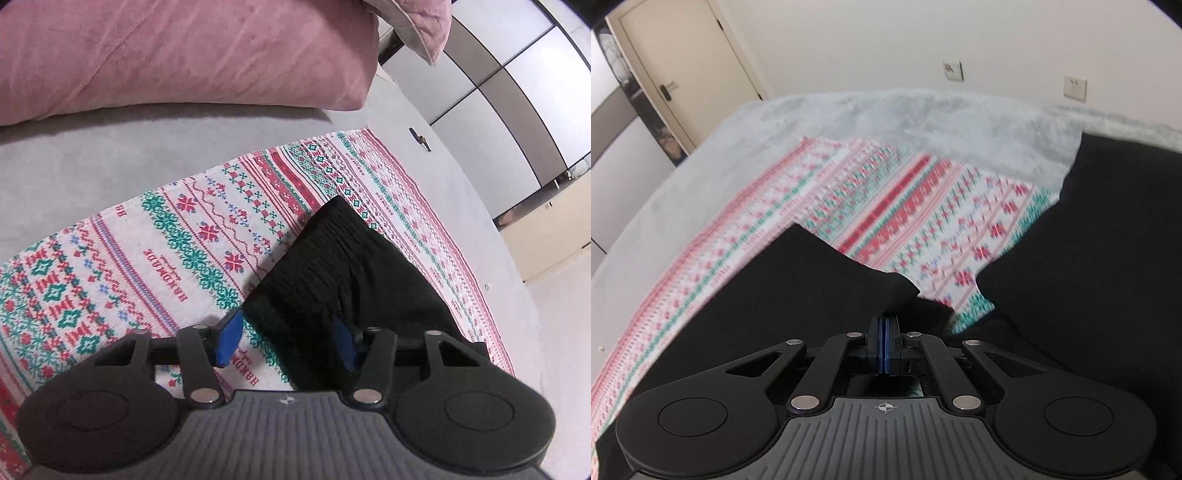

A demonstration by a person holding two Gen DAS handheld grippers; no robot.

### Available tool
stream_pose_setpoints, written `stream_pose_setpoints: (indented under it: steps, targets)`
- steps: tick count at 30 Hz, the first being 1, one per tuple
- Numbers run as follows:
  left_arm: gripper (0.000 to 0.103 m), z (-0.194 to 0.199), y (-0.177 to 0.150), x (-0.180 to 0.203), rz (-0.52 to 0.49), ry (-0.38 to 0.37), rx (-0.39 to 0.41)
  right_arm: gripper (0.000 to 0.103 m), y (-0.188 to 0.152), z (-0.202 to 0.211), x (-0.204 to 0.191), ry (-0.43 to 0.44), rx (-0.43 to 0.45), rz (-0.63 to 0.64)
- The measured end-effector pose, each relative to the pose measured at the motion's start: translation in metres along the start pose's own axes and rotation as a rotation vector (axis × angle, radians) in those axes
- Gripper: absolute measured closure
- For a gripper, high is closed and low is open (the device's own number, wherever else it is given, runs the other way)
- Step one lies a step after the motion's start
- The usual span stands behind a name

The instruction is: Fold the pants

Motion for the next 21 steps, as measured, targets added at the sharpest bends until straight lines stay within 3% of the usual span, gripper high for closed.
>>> stream_pose_setpoints:
  steps: [8, 11, 14, 21]
  targets:
    - [0.035, -0.009, 0.003, 0.003, 0.037, -0.02, 0.013, 0.103, 0.005, 0.003, 0.0, 0.036, 0.008, -0.023]
    - [0.058, -0.014, 0.002, 0.008, 0.028, -0.024, -0.003, 0.103, 0.006, -0.002, 0.006, 0.025, -0.016, -0.046]
    - [0.07, -0.018, 0.0, 0.011, 0.004, -0.003, 0.006, 0.103, 0.005, -0.004, 0.008, 0.021, -0.017, -0.047]
    - [0.074, 0.009, -0.001, 0.016, -0.019, -0.01, 0.043, 0.103, 0.009, 0.001, 0.013, 0.045, -0.007, -0.059]
Point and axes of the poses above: each gripper's, at about its wrist camera, not at the fingertips, and z roughly against the way its jaws point, x to its right, y to its top, the point moved 2 cm from there along -z, roughly the way its jaws point, and after that the axes turned 1 degree about y, right-handed, at the moved point
